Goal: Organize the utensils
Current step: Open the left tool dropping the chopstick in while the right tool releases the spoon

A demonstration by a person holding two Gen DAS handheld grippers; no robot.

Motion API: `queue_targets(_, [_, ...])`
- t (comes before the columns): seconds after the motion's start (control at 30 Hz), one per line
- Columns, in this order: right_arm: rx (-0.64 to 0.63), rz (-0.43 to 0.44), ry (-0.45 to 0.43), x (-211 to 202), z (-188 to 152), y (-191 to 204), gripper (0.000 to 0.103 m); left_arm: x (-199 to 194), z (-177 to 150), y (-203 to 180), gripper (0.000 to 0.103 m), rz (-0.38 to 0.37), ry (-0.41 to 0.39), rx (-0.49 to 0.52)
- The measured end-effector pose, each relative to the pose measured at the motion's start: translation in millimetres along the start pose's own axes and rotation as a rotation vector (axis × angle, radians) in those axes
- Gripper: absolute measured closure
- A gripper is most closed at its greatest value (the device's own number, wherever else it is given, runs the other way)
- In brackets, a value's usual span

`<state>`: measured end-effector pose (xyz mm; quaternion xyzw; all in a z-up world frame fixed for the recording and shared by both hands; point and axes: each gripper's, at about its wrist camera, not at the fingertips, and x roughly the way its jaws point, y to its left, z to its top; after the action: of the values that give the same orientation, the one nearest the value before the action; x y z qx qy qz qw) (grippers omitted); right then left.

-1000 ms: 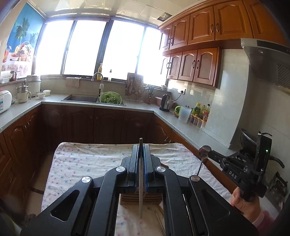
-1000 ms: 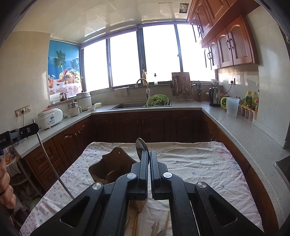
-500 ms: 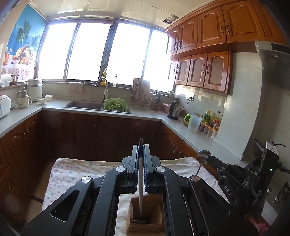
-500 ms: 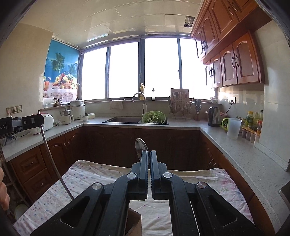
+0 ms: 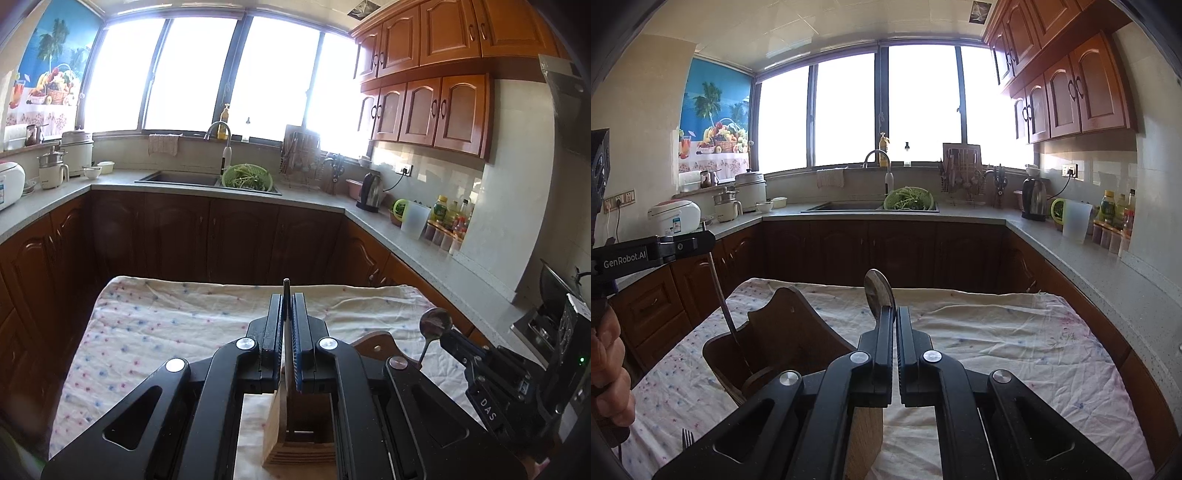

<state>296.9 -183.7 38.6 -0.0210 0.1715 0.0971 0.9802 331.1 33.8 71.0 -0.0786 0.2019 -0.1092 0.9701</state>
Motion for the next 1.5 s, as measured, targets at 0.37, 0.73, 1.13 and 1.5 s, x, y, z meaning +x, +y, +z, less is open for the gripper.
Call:
queue_targets(0.37, [0.021, 0.038, 0.056, 11.1, -6.4, -3.8, 0.103, 2.4, 0.2, 7.3, 0.099, -0.006, 0.003, -0.024])
queue_targets(0.73, [0.062, 0.075, 0.084, 7.6, -8.9, -9.2, 0.103, -1.0, -1.7, 2.2, 0.097, -0.007, 0.030, -0.010])
queue_targets(1.13, [0.174, 0.095, 0.114, -24.6, -21.4, -31.0, 0.061, -26.3, -21.0, 4.6, 0.042, 0.013, 0.056, -0.043])
queue_targets(1.5, [0.268, 0.101, 0.111, -88.9, -37.3, -62.6, 0.014, -73.7, -63.9, -9.0, 0.016, 0.031, 0.130, -0.058])
